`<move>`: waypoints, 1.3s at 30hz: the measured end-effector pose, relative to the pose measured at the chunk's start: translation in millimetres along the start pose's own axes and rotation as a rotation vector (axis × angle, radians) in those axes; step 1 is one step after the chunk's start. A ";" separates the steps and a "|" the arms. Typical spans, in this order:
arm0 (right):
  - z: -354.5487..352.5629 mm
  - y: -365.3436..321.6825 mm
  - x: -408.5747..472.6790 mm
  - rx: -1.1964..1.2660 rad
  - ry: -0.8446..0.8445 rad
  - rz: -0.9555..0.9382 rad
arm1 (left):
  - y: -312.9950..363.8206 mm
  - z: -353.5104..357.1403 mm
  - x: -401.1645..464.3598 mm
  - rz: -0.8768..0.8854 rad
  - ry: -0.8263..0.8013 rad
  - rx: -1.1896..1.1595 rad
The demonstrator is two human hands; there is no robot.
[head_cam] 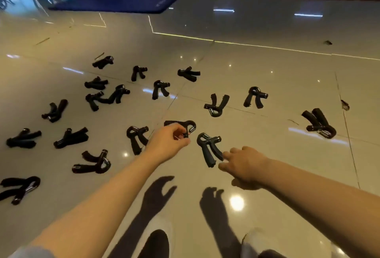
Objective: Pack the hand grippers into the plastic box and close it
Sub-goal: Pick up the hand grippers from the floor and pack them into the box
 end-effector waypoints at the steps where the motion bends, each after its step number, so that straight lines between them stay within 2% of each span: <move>1: 19.0 -2.4 16.4 0.031 -0.022 0.001 | -19.6 12.5 5.5 -0.005 -0.018 0.062; 3: 57.9 -5.7 46.5 0.122 -0.079 0.045 | -71.5 31.2 14.8 -0.060 -0.034 0.142; 6: 94.3 -0.4 88.9 0.245 -0.109 0.148 | -161.4 41.5 27.6 -0.239 0.028 0.129; 10: 112.1 19.4 141.7 0.375 -0.029 0.254 | -233.5 50.8 45.4 -0.368 0.074 0.188; 13: 122.4 22.7 168.1 0.422 -0.009 0.276 | -260.7 52.5 58.2 -0.407 0.053 0.202; 17: 124.2 24.2 181.8 0.350 0.011 0.326 | -282.4 43.9 84.3 -0.397 0.037 0.167; 21: 135.0 24.3 182.1 0.366 0.041 0.348 | -285.3 53.3 99.2 -0.397 0.018 0.160; 25: 138.1 22.4 176.8 0.353 0.055 0.295 | -282.7 69.1 85.3 -0.422 -0.009 0.262; 27: 136.6 25.0 174.9 0.323 0.069 0.263 | -272.9 80.3 71.5 -0.398 -0.029 0.301; 33: 131.0 38.2 173.6 0.277 0.180 0.208 | -236.9 132.4 21.9 -0.096 -0.140 0.354; 36: 130.5 40.4 168.9 0.329 0.221 0.233 | -210.3 125.8 23.5 0.074 -0.047 0.362; 39: 133.9 52.8 166.8 0.346 0.196 0.351 | -204.6 108.9 51.3 0.104 0.039 0.420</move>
Point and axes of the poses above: each hand's wrist, its own x-axis towards the middle knuckle, its own z-axis out of the palm, y = z × x, the point moved 8 cm from there along x, towards the middle knuckle, and after that the axes turned 5 degrees about -y, right-handed, at the moved point
